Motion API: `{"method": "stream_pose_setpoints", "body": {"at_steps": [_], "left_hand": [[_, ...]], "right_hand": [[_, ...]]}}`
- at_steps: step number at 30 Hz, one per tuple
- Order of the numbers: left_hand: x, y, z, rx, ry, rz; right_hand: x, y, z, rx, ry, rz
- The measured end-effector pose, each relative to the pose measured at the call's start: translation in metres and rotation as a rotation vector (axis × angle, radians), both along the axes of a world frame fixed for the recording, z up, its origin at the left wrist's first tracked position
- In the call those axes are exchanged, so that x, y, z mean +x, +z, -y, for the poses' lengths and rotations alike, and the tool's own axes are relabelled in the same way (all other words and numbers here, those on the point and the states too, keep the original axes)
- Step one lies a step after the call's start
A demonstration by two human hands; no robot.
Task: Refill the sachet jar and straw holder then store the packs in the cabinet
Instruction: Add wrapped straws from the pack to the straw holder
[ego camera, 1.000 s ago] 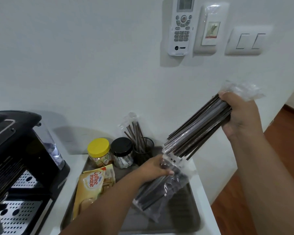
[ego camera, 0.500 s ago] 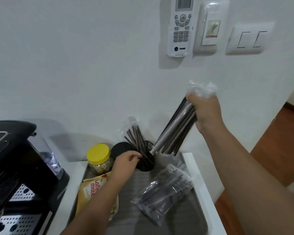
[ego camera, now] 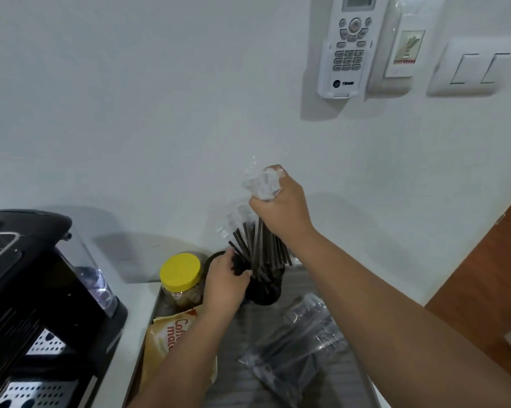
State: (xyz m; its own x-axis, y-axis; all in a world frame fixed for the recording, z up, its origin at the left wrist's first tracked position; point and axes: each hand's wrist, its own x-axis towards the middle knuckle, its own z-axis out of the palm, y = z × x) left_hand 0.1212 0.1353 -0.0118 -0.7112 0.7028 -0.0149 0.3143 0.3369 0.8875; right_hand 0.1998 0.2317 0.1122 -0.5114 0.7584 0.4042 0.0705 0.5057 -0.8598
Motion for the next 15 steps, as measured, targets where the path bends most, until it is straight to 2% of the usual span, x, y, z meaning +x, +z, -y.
{"method": "stream_pose_setpoints", "body": {"at_steps": [3,7,11,15], "left_hand": [[0.014,-0.001,-0.002,-0.07,-0.04,-0.204],[0.019,0.001,-0.013,-0.081,-0.085,-0.173],[0.015,-0.003,-0.024,-0.059,-0.037,-0.065],[0.014,-0.003,-0.025,-0.016,-0.061,-0.057]], "right_hand": [[-0.006,-0.004,0.001,-0.037,0.003,0.008],[-0.012,-0.007,0.001,-0.114,-0.01,-0.036],[-0.016,-0.009,-0.001,-0.151,-0.021,-0.065],[-0.019,-0.012,-0.003,-0.162,-0.025,-0.07]]}}
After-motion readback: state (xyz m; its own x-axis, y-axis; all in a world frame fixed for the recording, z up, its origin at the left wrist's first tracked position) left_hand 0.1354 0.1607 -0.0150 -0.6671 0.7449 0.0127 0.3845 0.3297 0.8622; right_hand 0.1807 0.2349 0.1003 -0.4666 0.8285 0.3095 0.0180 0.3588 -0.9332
